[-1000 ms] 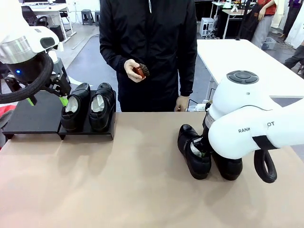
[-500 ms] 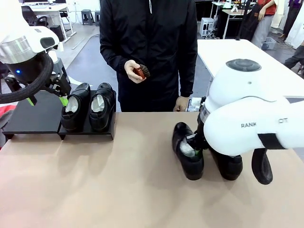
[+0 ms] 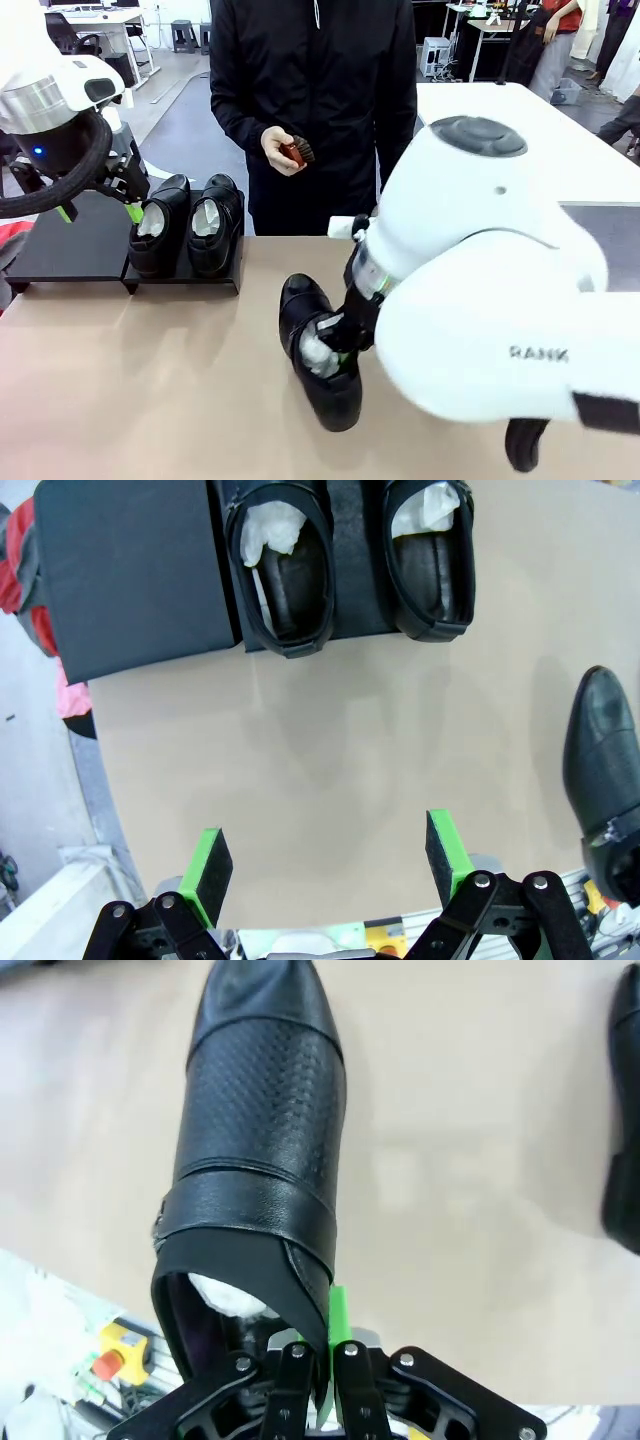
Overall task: Organize the shoes by placing them on the stand.
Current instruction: Pick up one Shoe and place it in the middle of the table.
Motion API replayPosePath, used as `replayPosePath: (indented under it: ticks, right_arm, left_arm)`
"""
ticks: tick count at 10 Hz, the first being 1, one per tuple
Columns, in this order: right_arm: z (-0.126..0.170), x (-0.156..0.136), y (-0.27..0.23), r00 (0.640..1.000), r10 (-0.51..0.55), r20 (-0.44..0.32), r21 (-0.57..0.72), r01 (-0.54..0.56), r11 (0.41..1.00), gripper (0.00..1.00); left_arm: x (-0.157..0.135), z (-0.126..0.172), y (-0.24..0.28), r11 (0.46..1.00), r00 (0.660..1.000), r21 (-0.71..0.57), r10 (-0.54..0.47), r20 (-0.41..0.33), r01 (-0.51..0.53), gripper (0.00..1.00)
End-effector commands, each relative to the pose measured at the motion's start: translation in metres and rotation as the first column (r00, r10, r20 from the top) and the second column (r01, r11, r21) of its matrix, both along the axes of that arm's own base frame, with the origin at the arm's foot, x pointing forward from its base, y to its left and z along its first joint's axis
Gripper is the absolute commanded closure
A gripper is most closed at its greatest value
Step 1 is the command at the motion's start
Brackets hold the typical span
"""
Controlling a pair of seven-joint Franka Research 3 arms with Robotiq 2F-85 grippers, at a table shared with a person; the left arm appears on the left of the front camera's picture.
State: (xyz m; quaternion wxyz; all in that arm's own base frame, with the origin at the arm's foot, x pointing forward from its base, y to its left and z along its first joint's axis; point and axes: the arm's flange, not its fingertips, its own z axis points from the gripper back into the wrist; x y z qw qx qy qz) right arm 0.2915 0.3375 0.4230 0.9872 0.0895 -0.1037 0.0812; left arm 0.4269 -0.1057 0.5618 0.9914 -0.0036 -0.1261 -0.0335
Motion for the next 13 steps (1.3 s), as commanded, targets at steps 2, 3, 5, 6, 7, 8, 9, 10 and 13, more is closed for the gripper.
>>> replayPosePath:
  ticks: [2,3,5,6,7,8,9,10,13]
  right_arm:
    - [-0.022,0.003,0.027,0.996,-0.081,0.03,0.045,0.08,0.996,1.0]
    - [-0.027,0.003,0.032,0.995,-0.101,0.022,0.054,0.099,0.994,1.0]
    - [-0.041,0.007,0.04,0.987,-0.161,0.027,0.055,0.159,0.986,1.0]
    - [-0.049,0.012,0.039,0.979,-0.204,0.025,0.063,0.202,0.977,1.0]
    - [-0.058,0.016,0.038,0.971,-0.237,0.03,0.062,0.235,0.97,1.0]
    - [-0.068,0.02,0.036,0.966,-0.258,0.016,0.053,0.256,0.965,1.0]
    - [-0.076,0.022,0.034,0.964,-0.267,0.004,0.045,0.267,0.963,1.0]
    - [-0.082,0.023,0.034,0.965,-0.262,0.003,0.043,0.261,0.964,0.98]
    - [-0.096,0.026,0.03,0.973,-0.232,-0.004,0.017,0.232,0.973,0.6]
  left_arm:
    - [-0.002,0.0,0.002,1.0,1.0,-0.003,0.002,-0.002,-0.002,0.0]
    - [-0.002,0.0,0.002,1.0,1.0,-0.003,0.002,-0.002,-0.002,0.0]
    - [-0.002,0.0,0.002,1.0,1.0,-0.003,0.002,-0.002,-0.002,0.0]
    - [-0.002,0.0,0.002,1.0,1.0,-0.003,0.002,-0.002,-0.002,0.0]
    - [-0.002,0.0,0.002,1.0,1.0,-0.003,0.002,-0.002,-0.002,0.0]
    - [-0.002,0.0,0.002,1.0,1.0,-0.003,0.002,-0.002,-0.002,0.0]
    - [-0.002,0.0,0.002,1.0,1.0,-0.003,0.002,-0.002,-0.002,0.0]
    - [-0.002,0.0,0.002,1.0,1.0,-0.003,0.002,-0.002,-0.002,0.0]
    - [-0.002,0.0,0.002,1.0,1.0,-0.003,0.002,-0.002,-0.002,0.0]
